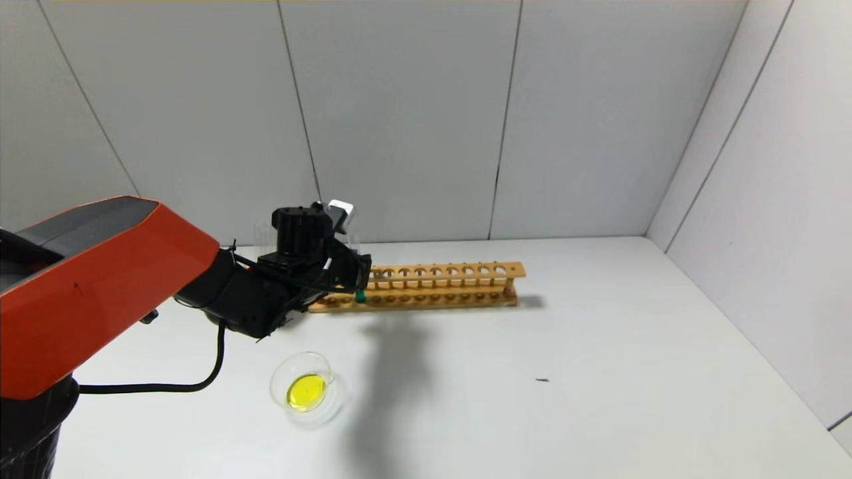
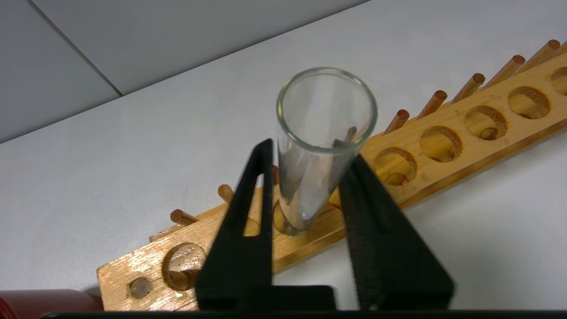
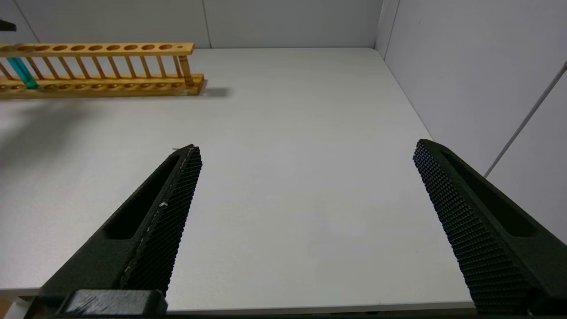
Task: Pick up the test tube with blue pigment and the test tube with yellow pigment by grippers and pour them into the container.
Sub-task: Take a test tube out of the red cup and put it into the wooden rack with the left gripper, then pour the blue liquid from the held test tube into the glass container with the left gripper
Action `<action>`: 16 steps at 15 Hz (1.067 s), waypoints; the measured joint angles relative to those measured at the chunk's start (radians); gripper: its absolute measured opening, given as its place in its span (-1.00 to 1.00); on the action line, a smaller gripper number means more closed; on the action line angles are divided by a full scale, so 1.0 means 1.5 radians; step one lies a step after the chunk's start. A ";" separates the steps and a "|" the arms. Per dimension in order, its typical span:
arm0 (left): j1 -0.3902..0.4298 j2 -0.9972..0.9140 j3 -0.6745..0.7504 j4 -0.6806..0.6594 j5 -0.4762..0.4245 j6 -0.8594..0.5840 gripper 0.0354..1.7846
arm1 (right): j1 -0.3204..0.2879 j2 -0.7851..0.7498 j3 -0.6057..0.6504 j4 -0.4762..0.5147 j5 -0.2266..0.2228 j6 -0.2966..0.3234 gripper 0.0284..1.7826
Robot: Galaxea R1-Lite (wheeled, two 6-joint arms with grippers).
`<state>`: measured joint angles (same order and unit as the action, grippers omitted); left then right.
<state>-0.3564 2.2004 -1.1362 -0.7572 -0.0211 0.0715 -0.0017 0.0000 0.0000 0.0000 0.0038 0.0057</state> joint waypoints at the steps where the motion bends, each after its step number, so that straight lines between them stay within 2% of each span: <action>1: 0.000 -0.002 0.000 0.000 0.000 0.000 -0.66 | 0.000 0.000 0.000 0.000 0.000 0.000 0.96; 7: -0.009 -0.044 0.000 0.009 0.005 0.003 -0.68 | 0.000 0.000 0.000 0.000 0.000 0.000 0.96; 11: -0.011 -0.107 -0.011 0.057 0.002 0.010 -0.68 | 0.000 0.000 0.000 0.000 0.000 0.000 0.96; 14: -0.014 -0.183 -0.016 0.116 -0.007 0.060 -0.68 | 0.000 0.000 0.000 0.000 0.000 0.000 0.96; 16: -0.021 -0.227 -0.010 0.123 -0.007 0.104 -0.68 | 0.000 0.000 0.000 0.000 0.000 0.000 0.96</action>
<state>-0.3872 1.8606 -1.1517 -0.5730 -0.0311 0.2279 -0.0017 0.0000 0.0000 0.0000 0.0043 0.0057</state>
